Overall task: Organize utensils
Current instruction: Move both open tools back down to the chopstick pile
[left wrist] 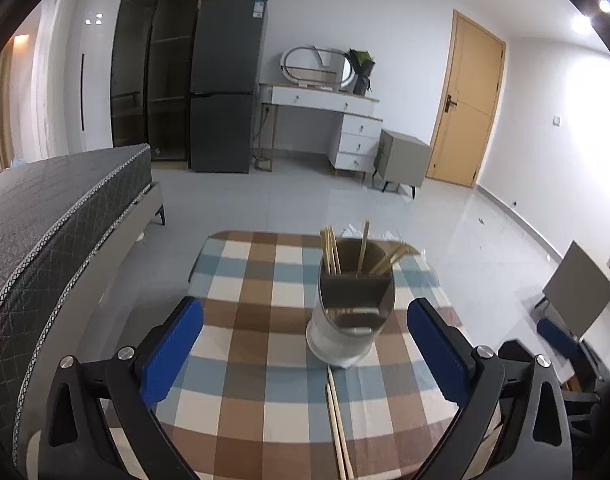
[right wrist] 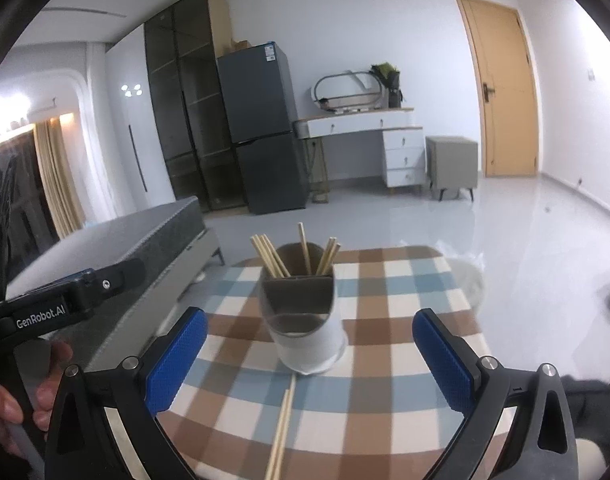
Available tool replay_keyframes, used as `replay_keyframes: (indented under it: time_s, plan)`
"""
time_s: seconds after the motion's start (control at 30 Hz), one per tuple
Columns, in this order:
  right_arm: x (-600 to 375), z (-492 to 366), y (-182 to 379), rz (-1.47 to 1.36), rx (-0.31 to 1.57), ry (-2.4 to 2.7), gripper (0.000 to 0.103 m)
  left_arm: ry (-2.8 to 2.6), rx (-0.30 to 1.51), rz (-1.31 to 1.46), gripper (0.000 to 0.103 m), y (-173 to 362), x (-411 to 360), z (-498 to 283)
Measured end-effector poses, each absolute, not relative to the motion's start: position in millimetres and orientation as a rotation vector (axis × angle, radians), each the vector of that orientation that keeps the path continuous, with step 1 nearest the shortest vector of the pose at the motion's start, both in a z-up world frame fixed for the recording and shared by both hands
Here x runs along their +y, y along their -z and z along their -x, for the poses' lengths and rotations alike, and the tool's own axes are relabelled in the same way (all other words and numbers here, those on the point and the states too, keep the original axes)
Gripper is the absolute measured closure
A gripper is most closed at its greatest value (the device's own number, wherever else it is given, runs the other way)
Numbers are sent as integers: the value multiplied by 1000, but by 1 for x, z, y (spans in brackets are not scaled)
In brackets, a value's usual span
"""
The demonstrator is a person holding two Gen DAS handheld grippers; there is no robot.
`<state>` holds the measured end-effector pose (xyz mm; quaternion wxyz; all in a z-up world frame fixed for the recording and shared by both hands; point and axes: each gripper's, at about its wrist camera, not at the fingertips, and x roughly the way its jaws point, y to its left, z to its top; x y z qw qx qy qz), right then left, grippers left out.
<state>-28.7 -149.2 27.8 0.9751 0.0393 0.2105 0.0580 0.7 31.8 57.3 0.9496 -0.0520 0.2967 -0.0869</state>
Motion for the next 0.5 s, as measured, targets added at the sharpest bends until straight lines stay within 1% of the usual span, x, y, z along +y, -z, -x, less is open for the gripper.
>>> replay_keyframes:
  time_s: [0.23,0.43,0.5]
  plan:
    - [-139,29,-5,-16,458,-122,0,148,646,116,4,-25,32,1]
    - [-136,17,16,41,515,-14,0,121,689,94,4,2,29,-4]
    - [-137,10,23,19,549,-22,0,122,696,91,4,7,29,-5]
